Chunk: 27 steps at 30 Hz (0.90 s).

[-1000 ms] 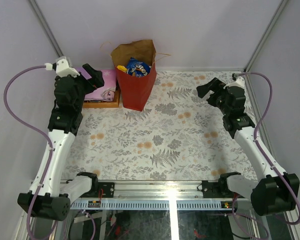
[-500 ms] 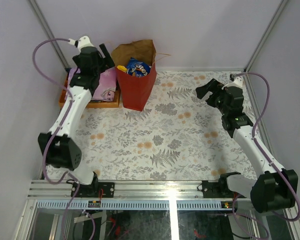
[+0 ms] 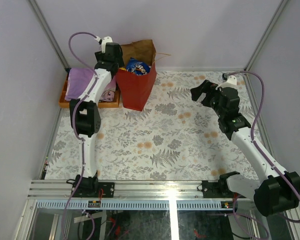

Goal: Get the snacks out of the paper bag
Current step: Adjust the paper bag at the center of the board.

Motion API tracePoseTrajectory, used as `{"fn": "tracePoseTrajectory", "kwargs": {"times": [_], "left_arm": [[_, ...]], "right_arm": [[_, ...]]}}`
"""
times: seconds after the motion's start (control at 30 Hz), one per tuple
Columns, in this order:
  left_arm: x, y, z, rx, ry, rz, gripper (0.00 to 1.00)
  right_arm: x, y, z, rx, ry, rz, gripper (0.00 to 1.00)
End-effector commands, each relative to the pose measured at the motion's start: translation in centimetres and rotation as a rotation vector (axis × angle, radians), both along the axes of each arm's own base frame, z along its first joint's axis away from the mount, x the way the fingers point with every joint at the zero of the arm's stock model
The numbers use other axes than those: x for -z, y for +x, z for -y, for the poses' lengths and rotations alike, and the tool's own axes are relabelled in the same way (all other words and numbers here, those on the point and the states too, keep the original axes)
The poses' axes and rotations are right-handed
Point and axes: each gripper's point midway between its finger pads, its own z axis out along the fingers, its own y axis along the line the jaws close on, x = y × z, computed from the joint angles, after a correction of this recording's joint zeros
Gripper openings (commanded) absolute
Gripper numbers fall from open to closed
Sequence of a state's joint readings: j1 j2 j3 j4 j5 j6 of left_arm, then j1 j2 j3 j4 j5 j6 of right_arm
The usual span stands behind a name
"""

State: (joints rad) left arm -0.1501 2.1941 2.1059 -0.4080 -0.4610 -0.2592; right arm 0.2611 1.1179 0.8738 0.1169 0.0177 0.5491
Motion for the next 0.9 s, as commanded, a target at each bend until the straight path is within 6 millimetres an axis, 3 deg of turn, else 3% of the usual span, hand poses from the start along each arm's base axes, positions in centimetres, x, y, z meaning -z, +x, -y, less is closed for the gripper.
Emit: {"fn": "tracePoseTrajectory", "kwargs": {"times": [0.0, 0.07, 0.2, 0.33, 0.47, 0.67, 0.87], "left_arm": [[0.0, 0.8, 0.5, 0.026, 0.017, -0.014, 0.63], [-0.9, 0.9, 0.7, 0.037, 0.005, 0.015, 0.35], [-3.4, 0.9, 2.5, 0.114, -0.037, 0.085, 0.02], [-6.1, 0.0, 6.2, 0.231, 0.006, 0.140, 0.00], [-8.6, -1.4, 10.3, 0.305, 0.154, 0.194, 0.00], [-10.9, -3.3, 16.1, 0.370, 0.312, 0.264, 0.00], [-11.5, -4.4, 18.9, 0.406, 0.343, 0.307, 0.00]], "right_arm": [[-2.4, -0.1, 0.0, 0.004, 0.014, 0.064, 0.99], [-1.9, -0.1, 0.0, -0.002, -0.008, 0.038, 0.99], [-1.3, -0.2, 0.1, -0.005, -0.027, 0.012, 0.99], [-1.3, -0.4, -0.1, -0.012, -0.026, 0.006, 0.99], [-1.1, -0.4, 0.1, -0.007, -0.029, 0.000, 0.99], [-0.2, -0.6, -0.1, -0.014, -0.016, -0.014, 0.99], [0.5, 0.5, -1.2, -0.019, 0.089, -0.007, 0.99]]}}
